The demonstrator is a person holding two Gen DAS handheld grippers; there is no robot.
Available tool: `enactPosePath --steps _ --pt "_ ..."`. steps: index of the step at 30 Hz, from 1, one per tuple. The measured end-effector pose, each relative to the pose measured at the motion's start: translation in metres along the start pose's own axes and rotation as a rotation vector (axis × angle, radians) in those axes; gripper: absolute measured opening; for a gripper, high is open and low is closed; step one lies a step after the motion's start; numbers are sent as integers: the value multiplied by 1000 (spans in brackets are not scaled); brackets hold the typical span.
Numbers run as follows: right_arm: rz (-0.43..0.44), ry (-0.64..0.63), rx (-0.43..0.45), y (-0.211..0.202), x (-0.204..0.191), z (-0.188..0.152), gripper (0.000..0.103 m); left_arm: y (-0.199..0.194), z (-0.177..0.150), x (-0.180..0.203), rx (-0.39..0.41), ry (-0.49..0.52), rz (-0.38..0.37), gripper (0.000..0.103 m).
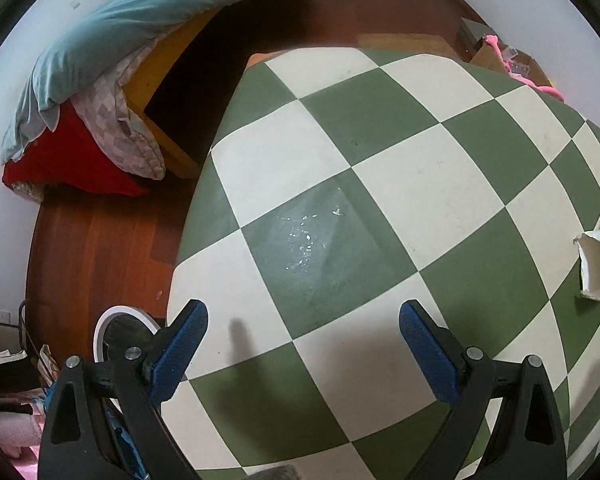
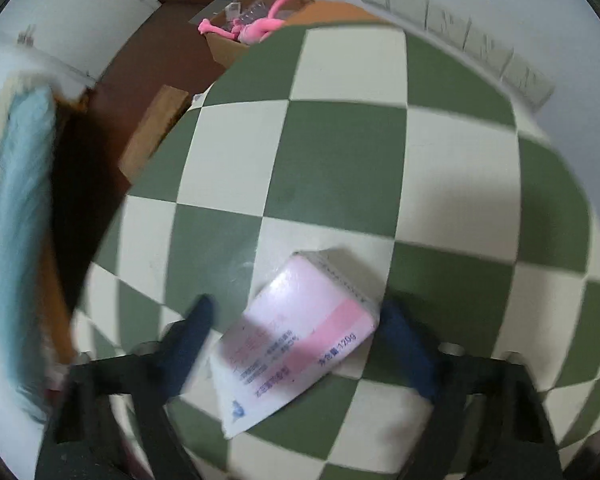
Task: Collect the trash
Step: 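Grasp the orange peel with the left tool while the right tool grasps the pink toothpaste box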
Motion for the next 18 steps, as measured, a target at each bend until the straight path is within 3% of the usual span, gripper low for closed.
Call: enactPosePath --steps 6,10,14,18 --pt "-45 -198 24 -16 -9 -7 64 -20 -9 -5 14 13 -22 98" --pt "3 -256 26 -50 16 -15 63 -42 -23 -6 13 22 -73 98" --pt "41 -341 -48 -77 49 -39 63 -67 -55 8 13 107 -131 98" --pt "-35 -496 -156 -88 88 -82 63 -76 -99 30 -36 182 -192 98"
Point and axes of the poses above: each gripper's, at about its wrist camera, not at the fingertips, and y roughly the way its jaws point, x to its right, z to its top, the point moved 4 cm from there along y, roughly the way its jaws point, and after that the axes turned 6 degrees about -y, right-handed, at the moved point
